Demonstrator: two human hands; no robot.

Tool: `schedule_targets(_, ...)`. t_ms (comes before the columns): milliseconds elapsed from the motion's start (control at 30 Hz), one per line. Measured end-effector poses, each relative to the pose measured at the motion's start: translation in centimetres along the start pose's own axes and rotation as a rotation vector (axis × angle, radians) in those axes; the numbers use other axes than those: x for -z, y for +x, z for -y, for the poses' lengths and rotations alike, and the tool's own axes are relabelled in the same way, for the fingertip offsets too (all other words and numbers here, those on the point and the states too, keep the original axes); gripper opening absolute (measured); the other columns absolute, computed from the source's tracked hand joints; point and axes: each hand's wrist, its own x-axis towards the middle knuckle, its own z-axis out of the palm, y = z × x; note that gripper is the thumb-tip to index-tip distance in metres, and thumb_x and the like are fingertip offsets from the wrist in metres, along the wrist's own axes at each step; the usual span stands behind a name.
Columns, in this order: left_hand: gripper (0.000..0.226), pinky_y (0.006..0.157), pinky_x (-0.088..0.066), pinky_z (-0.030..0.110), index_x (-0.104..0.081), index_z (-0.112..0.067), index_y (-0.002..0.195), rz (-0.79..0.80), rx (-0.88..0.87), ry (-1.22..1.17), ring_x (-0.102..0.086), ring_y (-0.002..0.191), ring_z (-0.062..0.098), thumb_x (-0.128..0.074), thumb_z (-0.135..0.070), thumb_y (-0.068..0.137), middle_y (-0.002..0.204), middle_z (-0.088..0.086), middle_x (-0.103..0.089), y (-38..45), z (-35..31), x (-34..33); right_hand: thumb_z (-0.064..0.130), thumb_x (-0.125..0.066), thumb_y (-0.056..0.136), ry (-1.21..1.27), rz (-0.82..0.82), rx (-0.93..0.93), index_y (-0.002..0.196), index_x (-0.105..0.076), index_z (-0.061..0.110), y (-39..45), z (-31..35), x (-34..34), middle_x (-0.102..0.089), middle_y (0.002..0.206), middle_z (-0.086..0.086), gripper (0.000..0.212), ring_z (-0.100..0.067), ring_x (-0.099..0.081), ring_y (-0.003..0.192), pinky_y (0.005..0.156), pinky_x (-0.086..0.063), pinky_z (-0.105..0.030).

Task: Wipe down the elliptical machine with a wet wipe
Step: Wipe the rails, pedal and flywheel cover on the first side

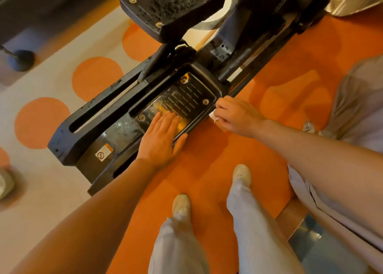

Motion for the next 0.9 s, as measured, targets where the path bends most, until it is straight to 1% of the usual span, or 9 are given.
schedule_targets(200,0.072,0.122,-0.015,0.048,-0.044,-0.006,0.146,0.021,0.123,-0.01,-0.036,0.143,0.03,-0.019,-0.056,0.1,0.149,0.015,-0.046,2.1,-5.0,-1.8,0.001,-0.072,0.078,0.039,0.023,0.068,0.09,-0.067,0.004,-1.8,-5.6,-0.4,-0.06,0.093,-0.01,0.013,-0.025,-0.057,0.08,0.061,-0.037,-0.025)
schedule_targets(300,0.071,0.123,-0.011,0.045,-0.042,-0.007,0.147,0.014,0.208,-0.01,-0.032,0.145,0.029,-0.019,-0.054,0.1,0.152,0.014,-0.043,3.9,-8.9,-2.6,0.0,-0.07,0.079,0.079,0.046,0.092,0.089,-0.067,0.004,-2.9,-9.1,0.0,-0.058,0.093,-0.011,0.011,-0.026,-0.055,0.082,0.063,-0.038,-0.027)
schedule_targets(433,0.07,0.123,-0.007,0.042,-0.043,-0.008,0.147,0.01,0.274,-0.004,-0.03,0.146,0.028,-0.018,-0.054,0.1,0.152,0.013,-0.043,6.6,-13.7,-3.4,-0.002,-0.071,0.077,0.068,0.047,0.138,0.086,-0.066,0.003,-4.5,-13.6,2.4,-0.057,0.091,-0.011,0.011,-0.027,-0.054,0.08,0.059,-0.041,-0.03)
schedule_targets(533,0.07,0.123,-0.005,0.041,-0.042,-0.008,0.147,-0.003,0.311,-0.028,-0.029,0.146,0.028,-0.017,-0.053,0.1,0.152,0.013,-0.042,9.6,-15.8,-3.9,-0.002,-0.074,0.076,0.029,0.061,0.187,0.085,-0.067,0.004,-4.5,-16.5,3.8,-0.058,0.089,-0.01,0.013,-0.025,-0.055,0.079,0.062,-0.032,-0.025)
schedule_targets(600,0.07,0.124,-0.006,0.042,-0.041,-0.008,0.148,-0.016,0.326,-0.037,-0.029,0.146,0.028,-0.017,-0.053,0.1,0.153,0.013,-0.041,11.5,-16.4,-4.6,-0.002,-0.074,0.075,0.012,0.071,0.199,0.083,-0.066,0.005,-4.1,-18.2,3.8,-0.057,0.087,-0.01,0.014,-0.025,-0.055,0.076,0.062,-0.029,-0.024)
schedule_targets(633,0.07,0.124,-0.007,0.043,-0.04,-0.008,0.149,-0.015,0.327,-0.036,-0.028,0.147,0.028,-0.016,-0.052,0.1,0.154,0.013,-0.04,12.4,-16.5,-5.1,-0.003,-0.074,0.074,0.017,0.083,0.205,0.083,-0.066,0.004,-3.7,-19.0,3.5,-0.057,0.086,-0.01,0.014,-0.026,-0.055,0.075,0.061,-0.03,-0.025)
schedule_targets(733,0.072,0.124,-0.005,0.042,-0.037,-0.008,0.15,-0.002,0.336,-0.037,-0.026,0.148,0.028,-0.012,-0.053,0.099,0.156,0.013,-0.037,15.1,-15.8,-7.1,-0.003,-0.071,0.077,0.049,0.121,0.204,0.085,-0.066,0.003,-2.3,-21.0,2.1,-0.056,0.088,-0.012,0.011,-0.028,-0.056,0.077,0.056,-0.042,-0.031)
schedule_targets(767,0.073,0.123,-0.004,0.042,-0.037,-0.008,0.15,0.003,0.343,-0.046,-0.025,0.148,0.028,-0.01,-0.053,0.099,0.156,0.013,-0.037,16.0,-15.4,-7.6,-0.003,-0.07,0.078,0.054,0.125,0.185,0.086,-0.066,0.002,-1.6,-21.6,1.6,-0.056,0.089,-0.012,0.01,-0.029,-0.056,0.079,0.055,-0.044,-0.032)
schedule_targets(900,0.07,0.122,0.004,0.039,-0.031,-0.01,0.153,-0.004,0.409,-0.071,-0.017,0.151,0.026,-0.012,-0.052,0.101,0.16,0.012,-0.029,20.0,-13.9,-9.3,-0.003,-0.068,0.078,0.039,0.123,0.18,0.085,-0.066,0.003,1.2,-24.4,-0.5,-0.055,0.086,-0.011,0.009,-0.026,-0.054,0.076,0.059,-0.034,-0.026)
